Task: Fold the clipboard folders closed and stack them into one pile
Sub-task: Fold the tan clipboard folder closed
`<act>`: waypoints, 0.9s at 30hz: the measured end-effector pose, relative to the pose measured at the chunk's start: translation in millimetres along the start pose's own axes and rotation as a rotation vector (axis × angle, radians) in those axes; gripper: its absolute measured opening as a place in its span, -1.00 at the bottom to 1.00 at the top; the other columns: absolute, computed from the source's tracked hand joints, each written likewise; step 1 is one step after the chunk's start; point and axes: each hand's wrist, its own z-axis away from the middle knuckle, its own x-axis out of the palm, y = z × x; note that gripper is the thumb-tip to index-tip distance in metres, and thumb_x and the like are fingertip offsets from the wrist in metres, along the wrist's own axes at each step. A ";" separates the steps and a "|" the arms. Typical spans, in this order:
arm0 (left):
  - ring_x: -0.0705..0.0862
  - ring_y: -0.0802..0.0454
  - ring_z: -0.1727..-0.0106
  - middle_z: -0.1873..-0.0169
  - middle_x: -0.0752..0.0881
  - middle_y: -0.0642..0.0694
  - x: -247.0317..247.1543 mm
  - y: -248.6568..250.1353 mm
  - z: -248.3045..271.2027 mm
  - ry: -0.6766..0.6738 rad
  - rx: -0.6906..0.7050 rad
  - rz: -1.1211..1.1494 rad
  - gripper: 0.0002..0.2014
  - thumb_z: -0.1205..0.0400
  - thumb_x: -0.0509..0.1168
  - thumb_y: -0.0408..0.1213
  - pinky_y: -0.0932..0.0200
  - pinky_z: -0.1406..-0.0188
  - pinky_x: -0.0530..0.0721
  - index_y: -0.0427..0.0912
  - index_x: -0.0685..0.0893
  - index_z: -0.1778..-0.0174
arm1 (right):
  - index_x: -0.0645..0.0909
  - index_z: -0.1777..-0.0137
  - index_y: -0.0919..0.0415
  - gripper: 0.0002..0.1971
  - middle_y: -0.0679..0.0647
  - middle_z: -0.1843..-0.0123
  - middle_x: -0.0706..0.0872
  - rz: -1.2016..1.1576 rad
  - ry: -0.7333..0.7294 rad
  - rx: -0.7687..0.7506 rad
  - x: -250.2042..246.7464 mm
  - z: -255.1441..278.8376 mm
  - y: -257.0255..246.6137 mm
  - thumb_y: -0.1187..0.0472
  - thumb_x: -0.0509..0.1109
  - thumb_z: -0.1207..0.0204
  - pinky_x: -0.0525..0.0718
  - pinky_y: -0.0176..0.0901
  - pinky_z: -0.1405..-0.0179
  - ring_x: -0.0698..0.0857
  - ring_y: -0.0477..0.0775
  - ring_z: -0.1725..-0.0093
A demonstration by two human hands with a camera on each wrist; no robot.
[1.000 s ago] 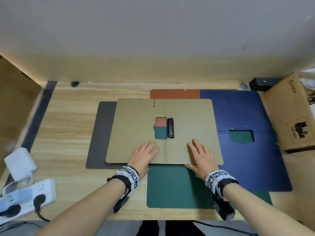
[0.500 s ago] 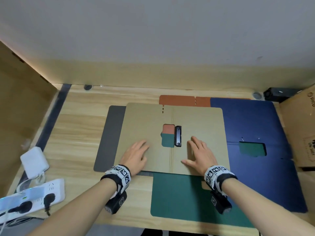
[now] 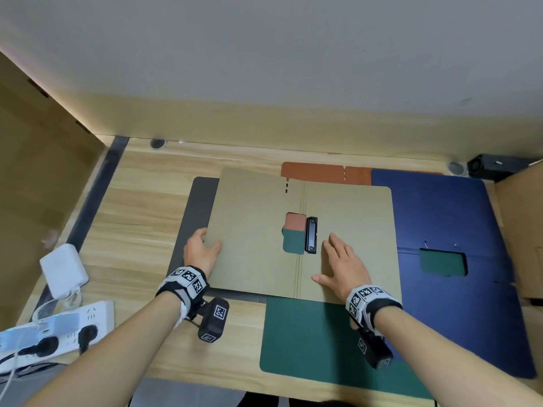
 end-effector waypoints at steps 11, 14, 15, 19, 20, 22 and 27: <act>0.74 -0.05 0.21 0.15 0.75 0.05 -43.2 81.8 61.3 -0.101 0.402 0.095 -0.82 -0.55 0.40 -0.23 -0.03 0.11 0.77 0.02 0.61 -0.03 | 0.04 -0.72 0.04 -0.11 0.00 -0.77 -0.01 -0.287 -0.175 0.017 -42.2 -0.4 4.2 -0.30 0.31 -0.50 0.12 0.12 -0.69 0.04 0.09 -0.72; 0.69 0.11 0.23 0.22 0.71 0.13 -41.4 114.3 90.2 -0.114 0.586 -0.065 -0.90 -0.58 0.34 -0.11 0.14 0.19 0.69 0.09 0.60 0.02 | 0.15 -0.70 0.07 -0.26 0.05 -0.72 0.19 -0.482 -0.095 0.081 -71.9 8.9 16.3 -0.20 0.25 -0.61 0.18 0.19 -0.67 0.14 0.10 -0.70; 0.67 0.19 0.21 0.22 0.69 0.16 -37.9 123.6 99.8 -0.114 0.662 -0.145 -0.91 -0.60 0.32 -0.07 0.19 0.20 0.65 0.11 0.57 0.01 | 0.20 -0.68 0.08 -0.31 0.06 -0.70 0.25 -0.510 -0.063 0.097 -81.1 13.5 21.8 -0.17 0.24 -0.63 0.20 0.18 -0.66 0.19 0.10 -0.69; 0.65 0.19 0.08 0.12 0.66 0.21 -8.2 152.1 126.5 -0.187 0.865 -0.290 -0.80 -0.66 0.10 0.13 0.07 0.07 0.69 0.16 0.50 -0.07 | 0.42 -0.56 0.12 -0.50 0.09 -0.55 0.49 -0.570 0.061 0.130 -108.1 32.9 45.6 -0.04 0.26 -0.67 0.35 0.00 -0.55 0.42 0.07 -0.56; 0.67 0.16 0.03 0.05 0.67 0.22 1.7 157.1 131.1 -0.218 0.872 -0.296 -0.76 -0.67 0.04 0.15 0.02 0.03 0.69 0.18 0.50 -0.10 | 0.46 -0.53 0.14 -0.52 0.07 -0.50 0.54 -0.609 0.080 0.148 -112.5 38.1 52.1 -0.03 0.26 -0.67 0.40 -0.04 -0.50 0.48 0.05 -0.51; 0.67 0.13 -0.08 -0.08 0.68 0.20 22.2 164.6 139.7 -0.276 0.887 -0.311 -0.72 -0.69 -0.01 0.12 0.03 -0.03 0.64 0.17 0.53 -0.16 | 0.53 -0.46 0.17 -0.57 0.06 -0.40 0.63 -0.690 0.106 0.185 -116.7 47.1 64.9 -0.02 0.21 -0.69 0.51 -0.08 -0.32 0.59 0.06 -0.39; 0.67 0.13 -0.08 -0.14 0.70 0.12 67.3 156.5 139.8 -0.398 0.844 -0.367 -0.74 -0.70 0.09 -0.07 0.11 -0.11 0.64 0.05 0.59 -0.23 | 0.65 -0.26 0.26 -0.52 0.18 -0.16 0.77 -1.013 0.164 0.360 -107.4 59.9 91.2 -0.06 0.02 -0.76 0.57 -0.10 0.00 0.74 0.16 -0.06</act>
